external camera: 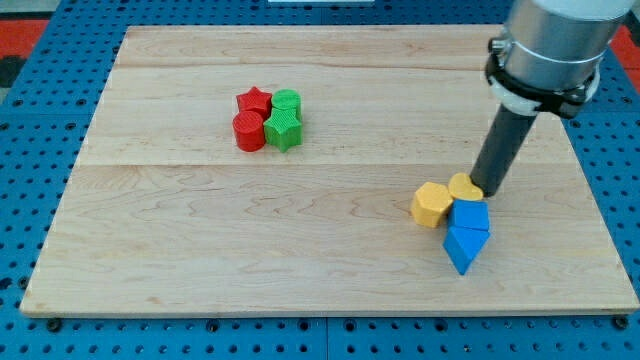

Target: Slide the green circle and the red star left a bit

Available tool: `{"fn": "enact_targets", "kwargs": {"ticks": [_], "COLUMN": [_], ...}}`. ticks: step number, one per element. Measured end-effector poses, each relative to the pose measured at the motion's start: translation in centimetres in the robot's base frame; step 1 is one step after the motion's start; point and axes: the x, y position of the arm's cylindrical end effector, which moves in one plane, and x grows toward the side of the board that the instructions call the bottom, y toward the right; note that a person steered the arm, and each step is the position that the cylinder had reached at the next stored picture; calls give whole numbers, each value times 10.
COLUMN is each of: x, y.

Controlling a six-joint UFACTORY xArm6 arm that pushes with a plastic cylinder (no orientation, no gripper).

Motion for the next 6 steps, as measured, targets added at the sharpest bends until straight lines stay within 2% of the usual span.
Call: {"fn": "enact_targets", "kwargs": {"ticks": [1, 2, 3, 4, 5, 6], "x": [-9, -68, -111, -158, -199, -180], "y": [-12, -28, -132, -201, -234, -288]}}
